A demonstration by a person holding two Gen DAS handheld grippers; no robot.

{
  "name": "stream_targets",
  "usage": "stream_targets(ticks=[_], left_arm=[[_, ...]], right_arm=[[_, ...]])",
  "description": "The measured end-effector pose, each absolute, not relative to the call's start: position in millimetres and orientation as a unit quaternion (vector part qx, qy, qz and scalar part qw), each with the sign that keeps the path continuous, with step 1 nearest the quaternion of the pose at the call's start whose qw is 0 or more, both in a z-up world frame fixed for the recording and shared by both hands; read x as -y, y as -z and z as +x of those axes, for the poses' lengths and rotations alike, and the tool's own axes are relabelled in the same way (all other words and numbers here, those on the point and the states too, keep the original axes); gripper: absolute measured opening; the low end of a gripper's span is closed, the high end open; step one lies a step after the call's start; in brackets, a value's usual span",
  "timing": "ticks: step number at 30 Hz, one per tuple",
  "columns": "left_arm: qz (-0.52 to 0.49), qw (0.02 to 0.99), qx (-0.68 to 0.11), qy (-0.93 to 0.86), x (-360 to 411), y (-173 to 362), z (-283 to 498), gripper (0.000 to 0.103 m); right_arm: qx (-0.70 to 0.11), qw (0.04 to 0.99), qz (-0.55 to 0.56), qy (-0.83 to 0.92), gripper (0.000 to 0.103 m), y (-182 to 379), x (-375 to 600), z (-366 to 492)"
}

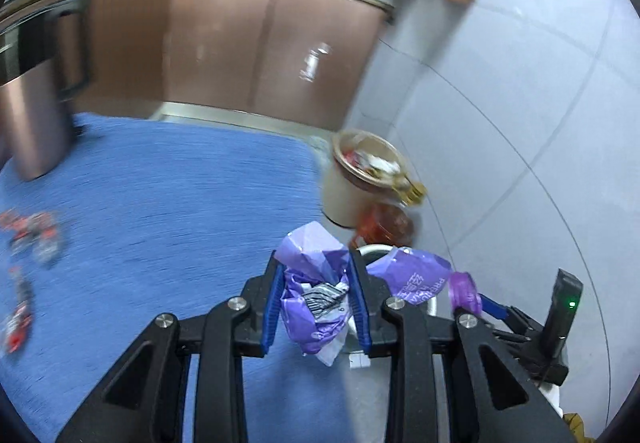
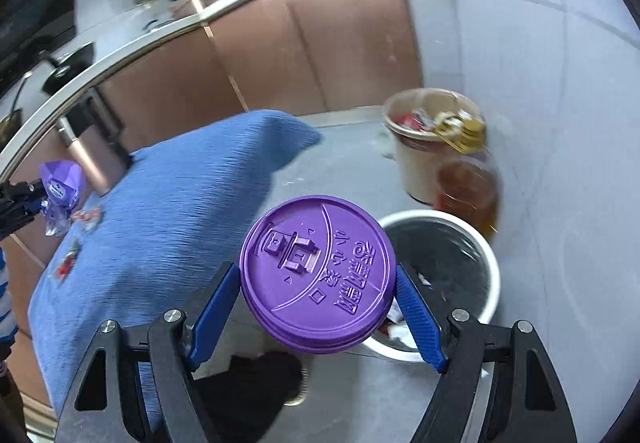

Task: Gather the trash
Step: 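Carry wrappers and lid to the white bin and open both grippers over it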

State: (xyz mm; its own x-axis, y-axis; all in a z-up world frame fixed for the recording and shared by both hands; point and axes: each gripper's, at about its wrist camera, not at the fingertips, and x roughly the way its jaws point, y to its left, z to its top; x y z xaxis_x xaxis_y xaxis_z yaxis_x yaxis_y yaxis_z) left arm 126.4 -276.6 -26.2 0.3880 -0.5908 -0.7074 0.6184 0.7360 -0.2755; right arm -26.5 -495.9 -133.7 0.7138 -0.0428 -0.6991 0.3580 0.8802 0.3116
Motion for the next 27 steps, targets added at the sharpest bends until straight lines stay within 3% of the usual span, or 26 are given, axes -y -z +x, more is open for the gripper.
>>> stream_targets(ticks=[13, 17, 27], left_arm=[[0.062, 0.781, -0.463, 0.415, 451.5, 84.2, 133.2, 0.033], [0.047, 0.762, -0.481, 0.432, 472.8, 105.3, 136.6, 0.049], [0.039, 0.763, -0.475, 0.437, 459.9, 103.4, 135.7, 0.051]], right_arm=[[-0.396, 0.872, 0.239, 0.160, 0.077, 188.5, 561.1, -8.0], [-0.408, 0.866, 0.232, 0.171, 0.078, 200.6, 570.1, -2.8], [-0.416, 0.854, 0.238, 0.202, 0.079, 203.9, 576.0, -7.5]])
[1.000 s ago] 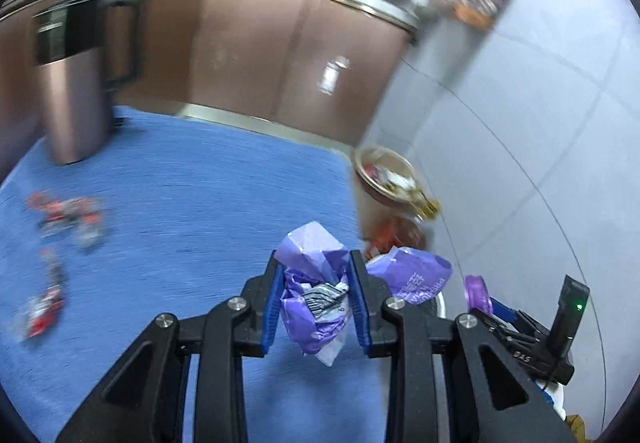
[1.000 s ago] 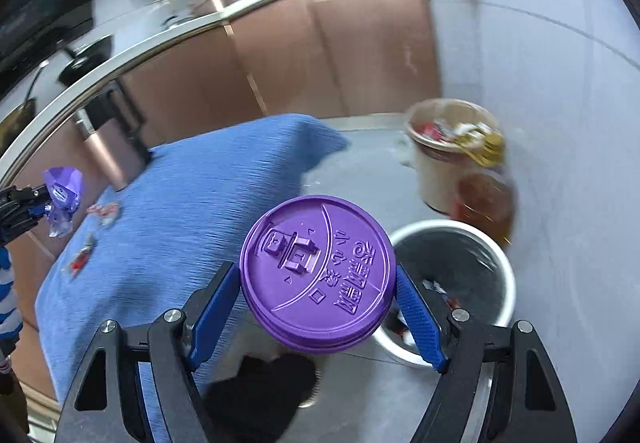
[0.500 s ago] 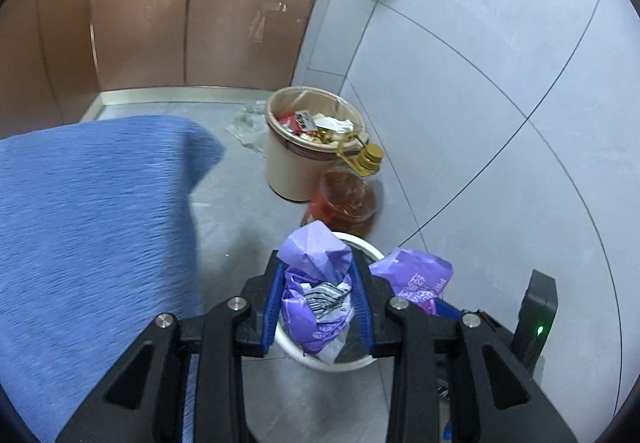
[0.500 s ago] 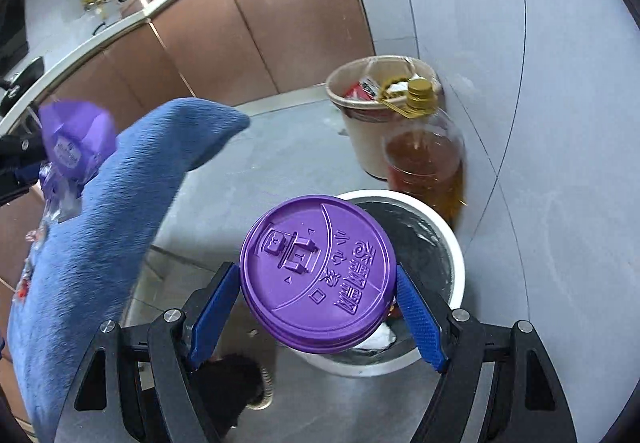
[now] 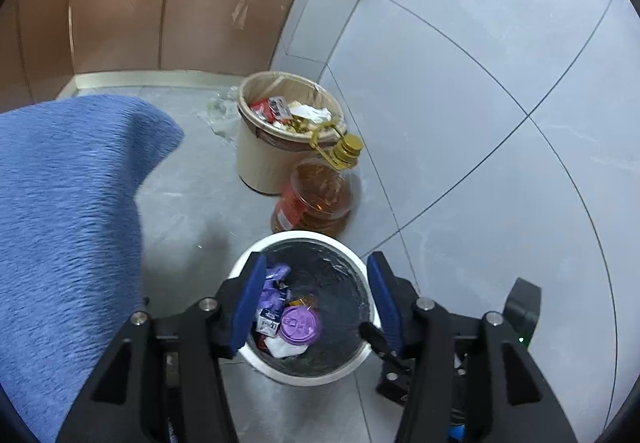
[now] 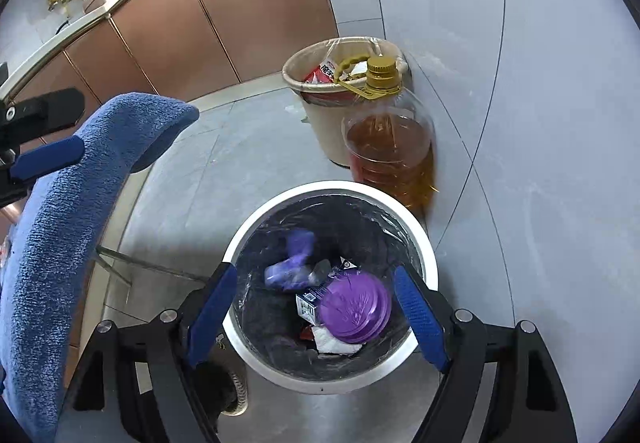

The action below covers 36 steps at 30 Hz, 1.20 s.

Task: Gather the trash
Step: 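Carry wrappers and lid to the white bin and open both grippers over it, then move both grippers back toward the clear plastic wrappers on the towel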

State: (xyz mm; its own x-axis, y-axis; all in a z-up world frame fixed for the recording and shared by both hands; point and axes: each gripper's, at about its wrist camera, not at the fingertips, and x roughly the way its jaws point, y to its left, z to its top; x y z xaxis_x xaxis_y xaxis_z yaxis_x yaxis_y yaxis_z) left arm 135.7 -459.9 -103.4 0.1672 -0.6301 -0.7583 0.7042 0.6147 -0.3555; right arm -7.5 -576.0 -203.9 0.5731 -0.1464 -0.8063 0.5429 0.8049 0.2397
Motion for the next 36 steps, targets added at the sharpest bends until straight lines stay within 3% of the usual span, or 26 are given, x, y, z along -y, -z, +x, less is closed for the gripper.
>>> stream_targets(ticks=[6, 12, 26, 36], left_arm=[[0.050, 0.810, -0.417, 0.408, 402.8, 74.7, 119.6, 0.051], [0.057, 0.852, -0.368, 0.368, 337.7, 52.3, 99.5, 0.051], [0.099, 0.883, -0.355, 0.292, 227.6, 54.3, 54.7, 0.051], [0.098, 0.907, -0.334, 0.237, 181.2, 45.2, 40.1, 0.051]], right_arm=[[-0.395, 0.870, 0.220, 0.200, 0.084, 175.6, 559.9, -14.6], [-0.347, 0.891, 0.206, 0.207, 0.103, 133.4, 529.5, -32.4], [-0.240, 0.938, 0.200, 0.153, 0.103, 59.7, 459.6, -69.8], [-0.241, 0.950, 0.172, 0.101, 0.103, 46.5, 421.7, -70.9]])
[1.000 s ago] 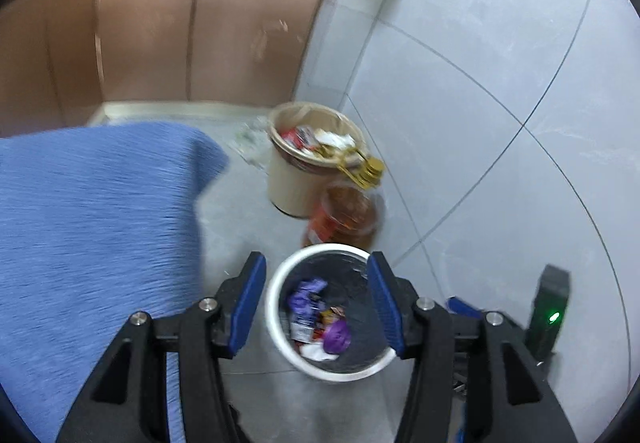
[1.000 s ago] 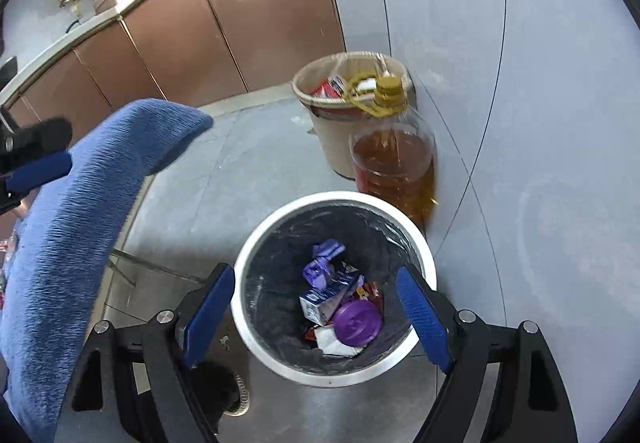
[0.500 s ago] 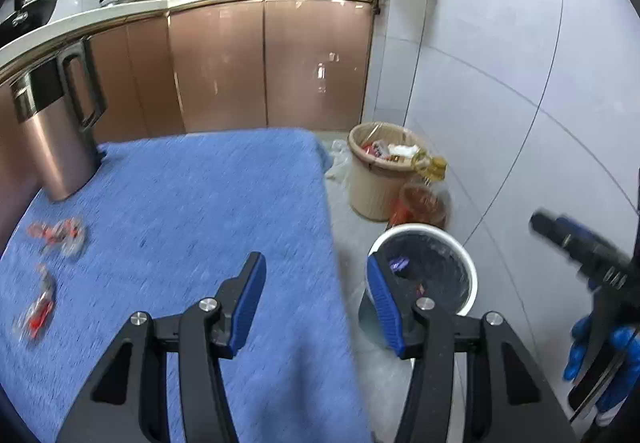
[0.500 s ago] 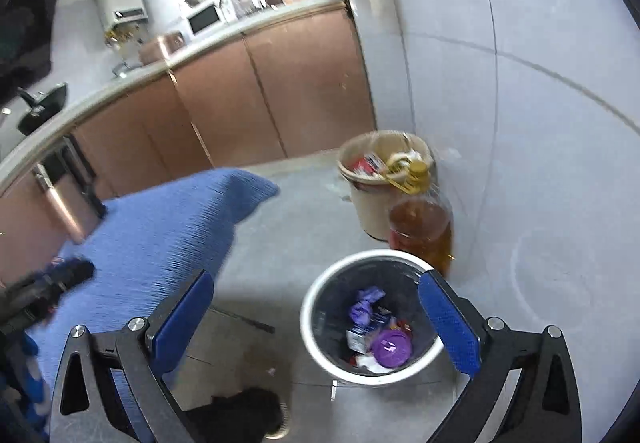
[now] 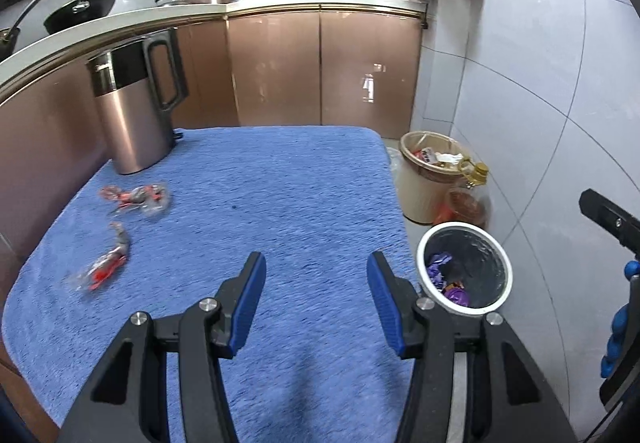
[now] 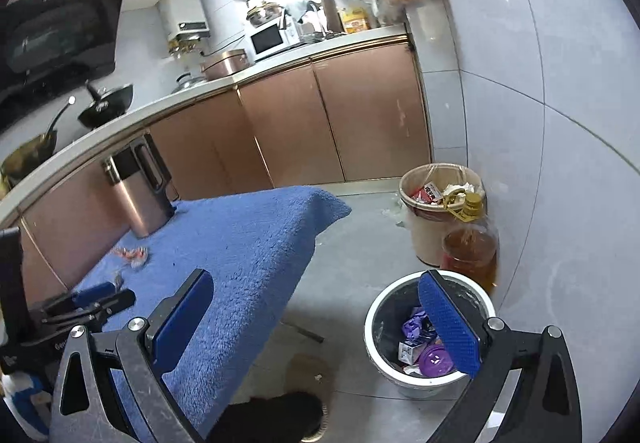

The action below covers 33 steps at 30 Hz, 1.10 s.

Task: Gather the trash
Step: 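Move both grippers back toward the clear plastic wrappers on the towel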

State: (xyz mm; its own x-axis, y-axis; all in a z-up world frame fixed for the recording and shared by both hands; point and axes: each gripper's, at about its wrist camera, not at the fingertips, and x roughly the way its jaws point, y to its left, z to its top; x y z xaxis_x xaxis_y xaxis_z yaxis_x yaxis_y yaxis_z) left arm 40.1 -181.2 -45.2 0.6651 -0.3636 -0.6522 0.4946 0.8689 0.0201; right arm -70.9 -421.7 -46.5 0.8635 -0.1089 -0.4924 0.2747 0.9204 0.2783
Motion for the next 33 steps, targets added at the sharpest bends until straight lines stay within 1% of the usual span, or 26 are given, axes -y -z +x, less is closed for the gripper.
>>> stream_targets(ticks=[8, 20, 22, 29, 33], left_arm=[[0.091, 0.918, -0.331, 0.200, 154.1, 42.0, 34.9, 0.051], [0.082, 0.923, -0.336, 0.169, 110.6, 42.4, 43.2, 0.051], [0.083, 0.923, -0.340, 0.162, 101.0, 44.6, 49.7, 0.051], [0.054, 0.921, -0.350, 0.161, 44.3, 45.7, 92.4, 0.051], [0.044, 0.917, -0.363, 0.162, 13.3, 50.6, 128.1, 0.051]], right_arm=[[-0.240, 0.953, 0.169, 0.080, 0.103, 40.2, 410.2, -73.1], [-0.260, 0.952, 0.159, 0.038, 0.102, 38.4, 393.4, -55.7], [-0.266, 0.951, 0.154, 0.029, 0.098, 36.9, 388.2, -47.2], [-0.298, 0.948, 0.111, -0.014, 0.088, 32.4, 353.5, 5.4], [-0.318, 0.942, 0.093, -0.053, 0.079, 36.6, 325.6, 44.2]])
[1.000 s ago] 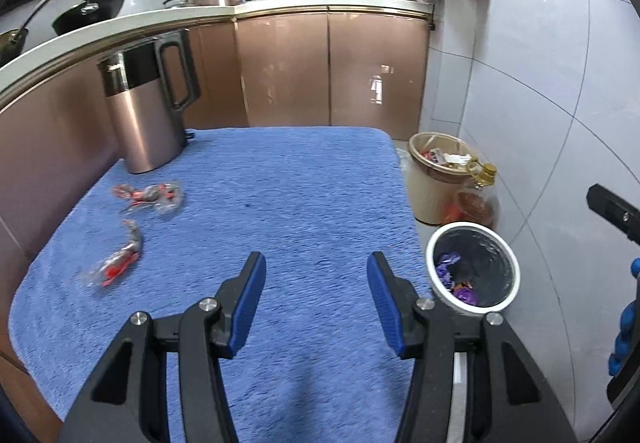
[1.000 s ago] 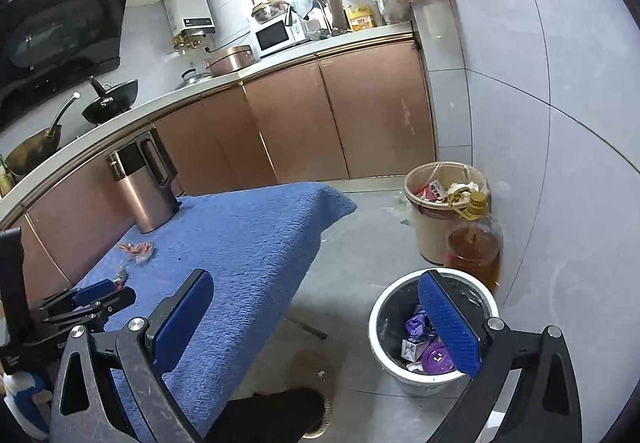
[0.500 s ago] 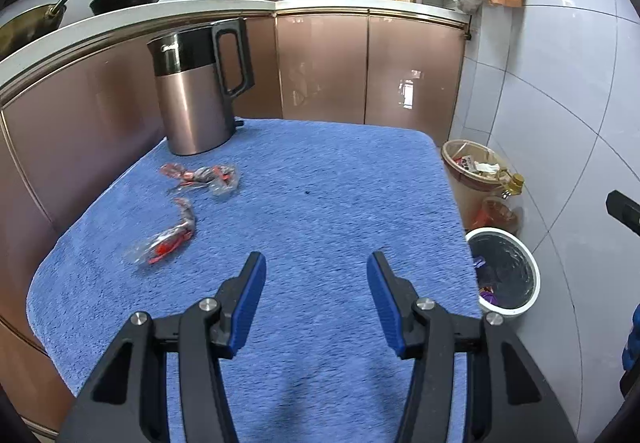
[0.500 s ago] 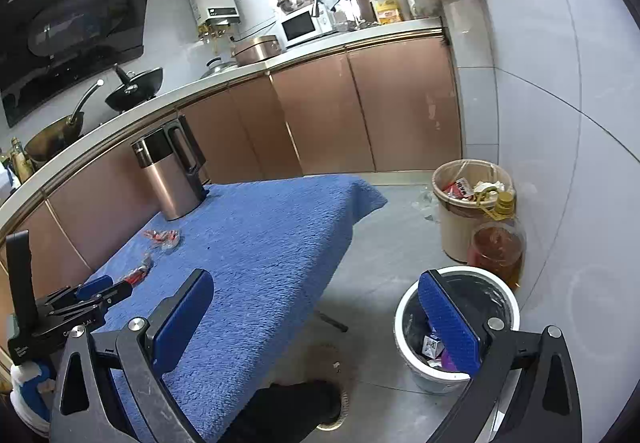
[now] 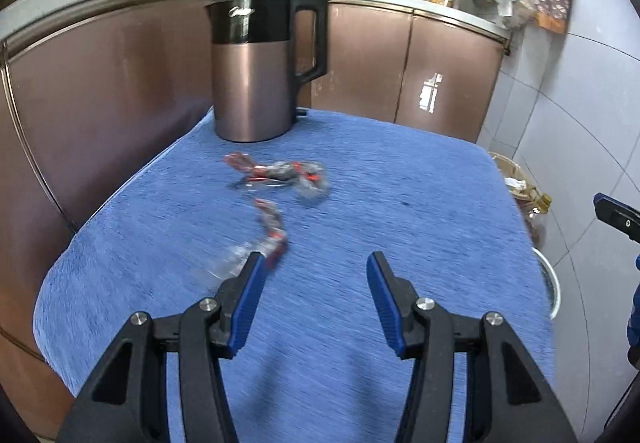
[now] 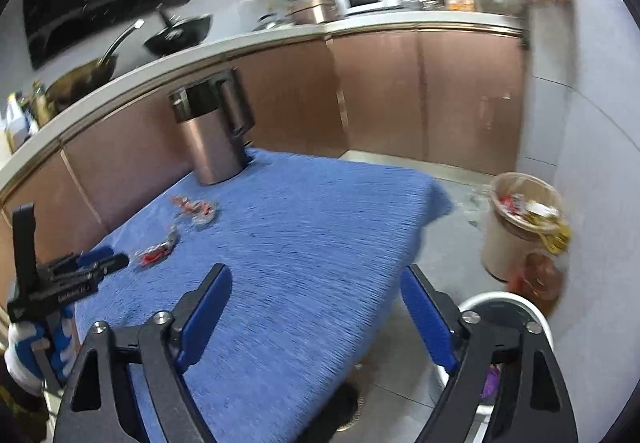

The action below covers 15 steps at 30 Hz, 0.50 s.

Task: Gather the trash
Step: 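Move both grippers back toward the clear plastic wrappers on the towel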

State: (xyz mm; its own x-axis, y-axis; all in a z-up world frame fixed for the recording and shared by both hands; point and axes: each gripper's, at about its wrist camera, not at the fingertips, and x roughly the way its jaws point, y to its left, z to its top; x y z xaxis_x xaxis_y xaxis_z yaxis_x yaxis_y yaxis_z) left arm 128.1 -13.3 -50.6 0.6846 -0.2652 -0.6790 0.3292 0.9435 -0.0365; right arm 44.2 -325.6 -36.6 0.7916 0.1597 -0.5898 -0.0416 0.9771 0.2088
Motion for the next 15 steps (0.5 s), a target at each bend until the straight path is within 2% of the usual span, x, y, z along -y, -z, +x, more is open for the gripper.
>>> stream_targets(ticks=[10, 13, 15], left_arm=[[0.064, 0.896, -0.396, 0.189, -0.4, 87.4, 190.8, 0.050], [0.050, 0.891, -0.405, 0.198, -6.5, 98.6, 200.9, 0.038], [0.039, 0.887, -0.411, 0.204, -9.7, 104.6, 205.4, 0.034]], right_arm=[[-0.368, 0.916, 0.053, -0.150, 0.066, 56.9, 249.6, 159.7], [-0.381, 0.908, 0.035, -0.170, 0.064, 64.0, 225.3, 192.3], [-0.388, 0.902, 0.027, -0.189, 0.062, 69.9, 207.9, 212.5]])
